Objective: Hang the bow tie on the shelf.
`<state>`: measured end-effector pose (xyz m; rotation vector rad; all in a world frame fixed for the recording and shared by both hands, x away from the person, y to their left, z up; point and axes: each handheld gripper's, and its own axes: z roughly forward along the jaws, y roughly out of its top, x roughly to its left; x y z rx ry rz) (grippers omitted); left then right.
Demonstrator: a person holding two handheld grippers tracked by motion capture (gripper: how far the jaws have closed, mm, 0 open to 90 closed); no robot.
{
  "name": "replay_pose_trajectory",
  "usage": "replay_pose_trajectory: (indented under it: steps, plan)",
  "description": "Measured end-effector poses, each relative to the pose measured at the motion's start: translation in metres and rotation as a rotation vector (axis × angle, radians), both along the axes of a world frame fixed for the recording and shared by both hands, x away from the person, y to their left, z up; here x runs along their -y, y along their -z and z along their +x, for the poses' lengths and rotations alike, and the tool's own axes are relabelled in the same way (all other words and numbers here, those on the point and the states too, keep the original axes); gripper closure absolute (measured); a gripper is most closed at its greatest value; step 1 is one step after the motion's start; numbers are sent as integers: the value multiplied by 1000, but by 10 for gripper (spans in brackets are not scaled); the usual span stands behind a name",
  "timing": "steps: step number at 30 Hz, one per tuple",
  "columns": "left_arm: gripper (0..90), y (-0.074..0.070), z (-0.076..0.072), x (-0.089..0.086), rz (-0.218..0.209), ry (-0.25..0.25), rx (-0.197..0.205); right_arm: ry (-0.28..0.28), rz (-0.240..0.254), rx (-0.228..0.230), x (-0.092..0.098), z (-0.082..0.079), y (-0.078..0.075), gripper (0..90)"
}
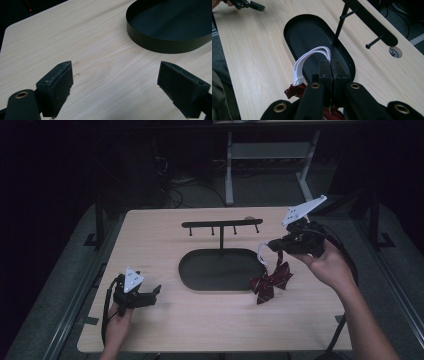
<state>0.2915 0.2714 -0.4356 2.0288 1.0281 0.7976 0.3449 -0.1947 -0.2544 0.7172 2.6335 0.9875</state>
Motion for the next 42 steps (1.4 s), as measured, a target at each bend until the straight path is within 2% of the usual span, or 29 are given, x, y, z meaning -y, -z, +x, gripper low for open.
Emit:
replay_pose_trajectory:
  steps: [7, 25, 42]
  plan:
    - [131, 0, 0, 0, 1, 1, 1, -4, -17, 1, -12, 12, -7, 884]
    - [131, 0, 0, 1, 1, 3, 5, 21, -44, -10, -25, 40, -12, 884]
    - [131, 0, 0, 2, 1, 8, 8, 66, -43, -12, -23, 63, -22, 884]
